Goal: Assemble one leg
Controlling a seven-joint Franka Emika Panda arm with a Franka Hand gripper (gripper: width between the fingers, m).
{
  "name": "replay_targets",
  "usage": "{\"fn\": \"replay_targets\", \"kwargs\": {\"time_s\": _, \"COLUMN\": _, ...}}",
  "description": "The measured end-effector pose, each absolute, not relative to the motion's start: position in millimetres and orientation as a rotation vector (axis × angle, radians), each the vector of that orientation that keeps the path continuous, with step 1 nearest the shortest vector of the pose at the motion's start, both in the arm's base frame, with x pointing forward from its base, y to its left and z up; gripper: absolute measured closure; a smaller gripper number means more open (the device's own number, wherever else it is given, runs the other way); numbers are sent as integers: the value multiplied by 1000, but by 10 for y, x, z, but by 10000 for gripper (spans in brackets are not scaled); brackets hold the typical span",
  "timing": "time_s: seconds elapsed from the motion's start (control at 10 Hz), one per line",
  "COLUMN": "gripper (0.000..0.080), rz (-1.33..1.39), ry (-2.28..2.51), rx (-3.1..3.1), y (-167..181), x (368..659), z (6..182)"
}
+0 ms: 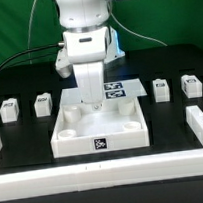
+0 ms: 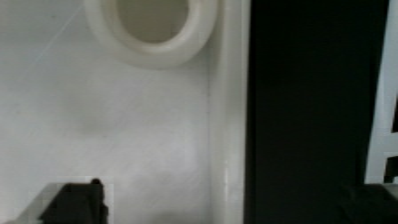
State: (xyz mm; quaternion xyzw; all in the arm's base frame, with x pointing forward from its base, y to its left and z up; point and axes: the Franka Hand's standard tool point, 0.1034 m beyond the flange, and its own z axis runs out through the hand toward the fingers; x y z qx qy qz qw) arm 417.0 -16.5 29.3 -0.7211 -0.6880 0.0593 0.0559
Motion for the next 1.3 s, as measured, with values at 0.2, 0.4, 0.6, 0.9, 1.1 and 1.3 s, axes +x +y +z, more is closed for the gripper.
{"fn": "replay_targets", "kwargs": {"time_s": 0.2, "gripper": 150, "rz": 202, "ry": -2070, "rx": -2175, "y": -162, "x": 4096, "z": 185}}
{"fn": "replay_targets", "kwargs": {"time_s": 0.4, "gripper": 150, "rz": 212, "ry": -2061, "rx": -2171, "y": -169, "x": 4062, "z": 140}}
{"fn": "replay_targets", "kwargs": {"time_s": 0.6, "gripper": 150, "rz": 214, "ry": -2059, "rx": -2171, "y": -173, "x": 4056, "z": 136}}
{"fn": "replay_targets", "kwargs": {"time_s": 0.9, "gripper": 410, "rz": 216, "ry": -2058, "rx": -2170, "y": -168, "x": 4054, "z": 136}}
{"fn": "replay_targets", "kwargs": {"time_s": 1.1, "gripper": 579, "rz": 216, "ry": -2058, "rx": -2171, "y": -172, "x": 4053, "z": 136}}
{"fn": "replay_targets", "kwargs": {"time_s": 1.3, "gripper": 729, "rz": 211, "ry": -2060, "rx": -2174, "y": -173, "x": 4066, "z": 143}}
